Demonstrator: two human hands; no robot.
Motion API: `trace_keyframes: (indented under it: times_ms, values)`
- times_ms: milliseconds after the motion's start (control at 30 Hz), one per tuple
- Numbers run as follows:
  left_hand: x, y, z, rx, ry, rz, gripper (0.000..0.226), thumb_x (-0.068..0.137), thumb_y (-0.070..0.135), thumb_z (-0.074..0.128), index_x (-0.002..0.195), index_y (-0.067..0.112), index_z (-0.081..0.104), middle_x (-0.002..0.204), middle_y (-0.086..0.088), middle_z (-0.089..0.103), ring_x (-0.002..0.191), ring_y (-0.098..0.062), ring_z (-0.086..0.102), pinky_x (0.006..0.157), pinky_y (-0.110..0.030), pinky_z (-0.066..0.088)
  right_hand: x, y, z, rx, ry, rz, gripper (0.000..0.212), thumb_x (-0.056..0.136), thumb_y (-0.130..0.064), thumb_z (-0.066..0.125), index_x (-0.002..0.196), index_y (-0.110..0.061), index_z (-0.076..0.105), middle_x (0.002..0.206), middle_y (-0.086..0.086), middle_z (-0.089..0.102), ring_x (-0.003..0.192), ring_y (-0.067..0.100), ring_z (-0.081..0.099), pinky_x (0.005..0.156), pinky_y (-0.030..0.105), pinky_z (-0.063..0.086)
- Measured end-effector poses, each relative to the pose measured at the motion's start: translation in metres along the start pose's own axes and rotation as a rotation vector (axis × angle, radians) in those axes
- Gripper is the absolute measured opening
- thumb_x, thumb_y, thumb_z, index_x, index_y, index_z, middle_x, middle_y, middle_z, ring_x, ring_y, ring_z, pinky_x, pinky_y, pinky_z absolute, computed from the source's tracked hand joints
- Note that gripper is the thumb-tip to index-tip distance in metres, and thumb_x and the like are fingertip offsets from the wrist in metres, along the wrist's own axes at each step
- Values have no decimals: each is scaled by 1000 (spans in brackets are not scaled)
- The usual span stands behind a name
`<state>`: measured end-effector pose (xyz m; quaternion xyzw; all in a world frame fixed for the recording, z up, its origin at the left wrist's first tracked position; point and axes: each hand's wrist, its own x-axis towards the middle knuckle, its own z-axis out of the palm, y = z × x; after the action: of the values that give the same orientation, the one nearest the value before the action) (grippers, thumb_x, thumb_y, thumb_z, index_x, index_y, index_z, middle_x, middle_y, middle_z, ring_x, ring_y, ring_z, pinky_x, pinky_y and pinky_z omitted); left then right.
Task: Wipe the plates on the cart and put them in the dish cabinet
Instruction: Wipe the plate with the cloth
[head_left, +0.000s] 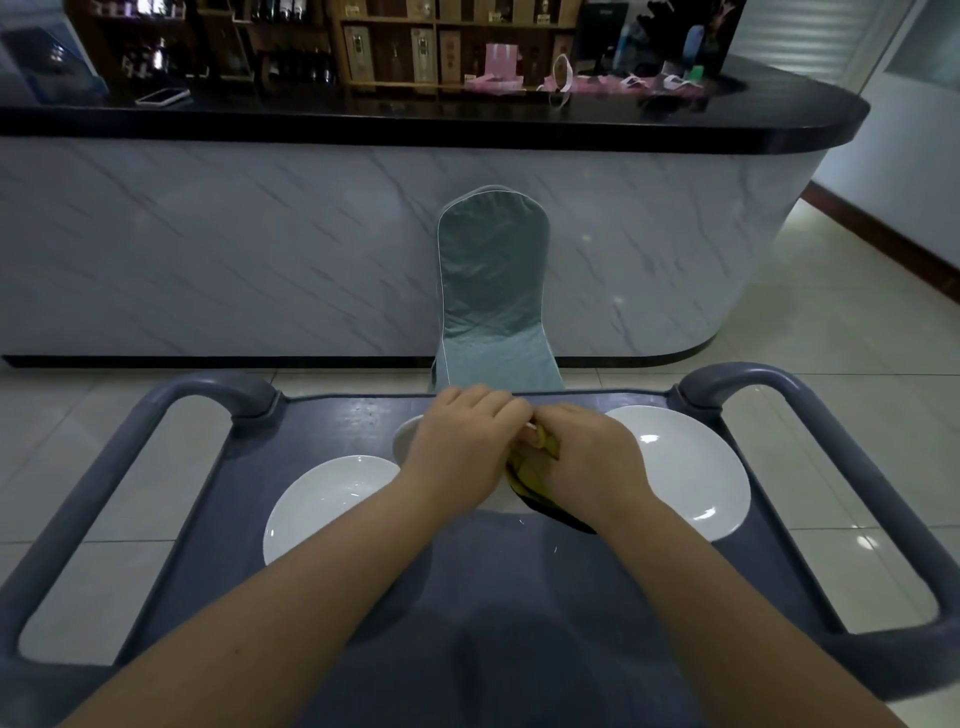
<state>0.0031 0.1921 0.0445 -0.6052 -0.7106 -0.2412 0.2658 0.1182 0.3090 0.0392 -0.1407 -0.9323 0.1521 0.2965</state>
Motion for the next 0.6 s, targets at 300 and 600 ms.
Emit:
trace_keyframes:
  times_ms: [300,600]
  values:
    - [-3,-6,-23,-662,472,-937,19,94,26,58,76,31,62,70,19,62,70,-3,54,66,-23,42,-12,12,-29,761,108,505,12,80,-19,79,87,-23,70,80,-11,71,77,5,64,71,19,51]
    - [-30,3,12,-177,123,-267,8,80,13,62,82,14,70,78,0,67,74,-21,58,63,-30,44,-16,5,-1,342,-89,202,21,80,-45,70,90,-27,70,86,-12,67,81,8,60,73,23,47]
